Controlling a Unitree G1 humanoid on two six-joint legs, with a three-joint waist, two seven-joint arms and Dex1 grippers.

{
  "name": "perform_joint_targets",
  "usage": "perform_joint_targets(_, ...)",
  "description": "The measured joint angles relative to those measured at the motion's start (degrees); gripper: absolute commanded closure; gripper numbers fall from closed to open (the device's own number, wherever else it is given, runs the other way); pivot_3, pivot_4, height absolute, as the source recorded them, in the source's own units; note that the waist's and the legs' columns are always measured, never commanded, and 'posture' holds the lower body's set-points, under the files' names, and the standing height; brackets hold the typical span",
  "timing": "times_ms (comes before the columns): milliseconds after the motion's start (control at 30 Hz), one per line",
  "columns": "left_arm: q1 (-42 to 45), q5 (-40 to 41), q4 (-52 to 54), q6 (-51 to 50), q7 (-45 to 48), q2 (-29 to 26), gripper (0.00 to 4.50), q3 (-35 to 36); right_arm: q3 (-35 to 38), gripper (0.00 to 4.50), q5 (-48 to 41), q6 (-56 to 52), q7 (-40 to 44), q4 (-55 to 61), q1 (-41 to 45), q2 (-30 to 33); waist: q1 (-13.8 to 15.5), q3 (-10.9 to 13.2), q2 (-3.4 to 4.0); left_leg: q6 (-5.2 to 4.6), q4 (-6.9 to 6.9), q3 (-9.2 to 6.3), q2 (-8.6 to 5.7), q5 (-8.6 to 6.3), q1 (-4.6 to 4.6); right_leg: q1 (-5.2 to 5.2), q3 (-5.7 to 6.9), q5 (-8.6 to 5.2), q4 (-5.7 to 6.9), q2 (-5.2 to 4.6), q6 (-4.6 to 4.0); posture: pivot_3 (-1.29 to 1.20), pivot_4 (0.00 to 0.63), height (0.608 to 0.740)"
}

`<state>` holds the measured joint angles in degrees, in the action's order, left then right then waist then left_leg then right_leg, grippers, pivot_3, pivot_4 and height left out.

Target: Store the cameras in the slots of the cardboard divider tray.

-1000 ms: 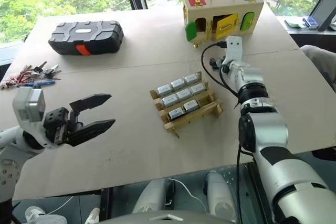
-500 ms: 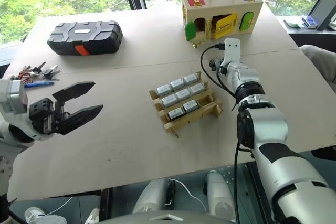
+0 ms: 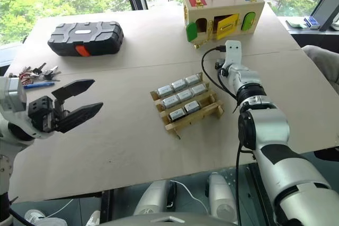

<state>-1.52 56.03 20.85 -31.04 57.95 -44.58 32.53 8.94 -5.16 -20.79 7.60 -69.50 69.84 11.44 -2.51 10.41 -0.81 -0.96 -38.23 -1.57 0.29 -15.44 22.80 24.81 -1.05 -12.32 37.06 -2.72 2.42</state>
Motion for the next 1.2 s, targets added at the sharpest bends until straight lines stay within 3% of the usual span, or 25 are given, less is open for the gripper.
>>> perform_joint_targets(100,1.9,6.4,1.7,-6.6,-8.9,-0.1,0.00,-1.0,-6.0,2.54,3.8,3.1,6.1,6.0,-3.6,1.6,0.2,0.0,0.01,0.00,-0.06,-0.13,0.04,0.00,0.06,-0.01,0.06,0.01,0.00,-0.04,0.01,0.00,0.150,0.740)
perform_joint_targets(233,9.6,22.6,2.9,-19.1,-31.8,-4.1,0.00,-5.5,-21.1,2.54,11.2,17.9,25.1,38.0,-18.8,12.8,0.6,0.0,0.03,-0.01,-0.10,-0.26,0.01,-0.01,0.21,0.03,0.14,0.00,-0.01,-0.17,0.10,0.00,0.150,0.740)
perform_joint_targets(300,15.9,31.6,0.9,-22.1,-39.3,-5.7,0.00,-9.1,-23.9,2.54,11.2,21.7,31.6,50.7,-21.5,16.2,0.2,0.0,0.04,0.00,-0.09,-0.22,0.01,-0.01,0.10,0.01,0.09,0.01,0.07,-0.18,0.12,0.00,0.150,0.740)
perform_joint_targets(367,26.2,42.3,-3.9,-22.9,-51.0,-4.1,0.00,-15.4,-25.5,2.54,11.2,23.9,36.6,62.9,-22.1,18.8,0.2,0.0,-0.02,0.01,-0.16,-0.25,0.01,0.00,0.00,0.00,0.11,0.02,0.29,-0.17,0.13,0.00,0.150,0.740)
perform_joint_targets(433,29.9,46.5,-5.4,-23.2,-57.1,-3.3,0.00,-19.1,-25.9,2.54,11.0,24.7,38.3,68.6,-21.5,19.0,0.1,0.0,-0.07,0.06,-0.16,-0.17,-0.02,0.02,-0.21,-0.04,-0.01,0.02,0.50,-0.15,0.12,0.00,0.150,0.740)
perform_joint_targets(533,33.4,48.7,-8.2,-24.1,-63.4,-1.7,0.00,-24.4,-26.2,2.54,9.8,22.7,39.9,73.8,-21.4,17.5,0.3,0.0,-0.10,0.36,-0.18,-0.28,-0.14,0.22,-0.25,-0.03,0.02,0.03,0.68,-0.07,0.08,0.00,0.150,0.740)
perform_joint_targets(833,37.1,45.0,-9.7,-25.0,-61.3,0.0,0.00,-26.2,-27.1,2.54,6.9,17.0,42.1,79.6,-21.4,13.9,0.8,0.0,-0.10,0.64,-0.19,-0.38,-0.18,0.42,-0.25,-0.04,0.10,0.03,0.75,0.00,0.05,0.00,0.150,0.740)
perform_joint_targets(967,37.1,43.1,-9.4,-25.4,-58.3,0.0,1.27,-25.8,-27.1,2.54,5.8,15.2,42.6,79.7,-21.4,12.9,0.8,0.0,-0.10,0.66,-0.18,-0.39,-0.18,0.42,-0.23,-0.03,0.11,0.03,0.74,0.00,0.04,0.00,0.150,0.740)
perform_joint_targets(1133,37.0,43.0,-7.8,-26.3,-55.8,-0.3,3.59,-25.5,-27.0,2.54,4.4,13.5,43.4,79.8,-21.8,12.7,0.8,0.0,-0.10,0.65,-0.18,-0.39,-0.18,0.42,-0.20,-0.04,0.11,0.03,0.69,-0.02,0.04,0.00,0.150,0.740)
perform_joint_targets(1167,36.8,42.8,-7.5,-26.7,-55.4,-0.6,3.65,-25.3,-26.9,2.54,3.6,13.2,43.6,79.8,-22.0,12.7,0.8,0.0,-0.10,0.65,-0.18,-0.38,-0.18,0.42,-0.20,-0.03,0.10,0.02,0.69,-0.02,0.04,0.00,0.150,0.740)
perform_joint_targets(1200,36.7,42.6,-7.4,-26.8,-55.2,-0.7,3.65,-25.2,-26.9,2.04,3.1,13.0,43.8,79.8,-22.1,12.7,0.8,0.0,-0.10,0.64,-0.18,-0.39,-0.18,0.41,-0.20,-0.03,0.11,0.02,0.69,-0.01,0.04,0.00,0.150,0.740)
